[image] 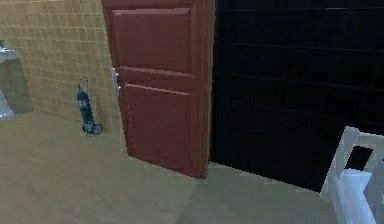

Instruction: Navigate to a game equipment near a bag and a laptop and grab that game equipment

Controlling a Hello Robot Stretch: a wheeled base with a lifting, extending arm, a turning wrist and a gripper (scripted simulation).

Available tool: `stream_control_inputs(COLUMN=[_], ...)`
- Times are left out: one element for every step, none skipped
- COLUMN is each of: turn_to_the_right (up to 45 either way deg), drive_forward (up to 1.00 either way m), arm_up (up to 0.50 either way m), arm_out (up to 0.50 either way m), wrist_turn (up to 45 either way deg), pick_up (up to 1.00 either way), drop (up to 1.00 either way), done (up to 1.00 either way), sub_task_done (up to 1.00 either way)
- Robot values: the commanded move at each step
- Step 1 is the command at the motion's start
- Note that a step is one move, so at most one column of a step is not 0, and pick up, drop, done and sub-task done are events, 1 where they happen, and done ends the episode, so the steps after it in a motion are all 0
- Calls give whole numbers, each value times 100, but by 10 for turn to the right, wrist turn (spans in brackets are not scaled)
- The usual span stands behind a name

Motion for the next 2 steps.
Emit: stream_control_inputs(turn_to_the_right=[390, 0], drive_forward=[0, 25], arm_up=[0, 0], arm_out=[0, 0], wrist_turn=[0, 0], pick_up=[0, 0], drop=[0, 0], done=[0, 0], sub_task_done=[0, 0])
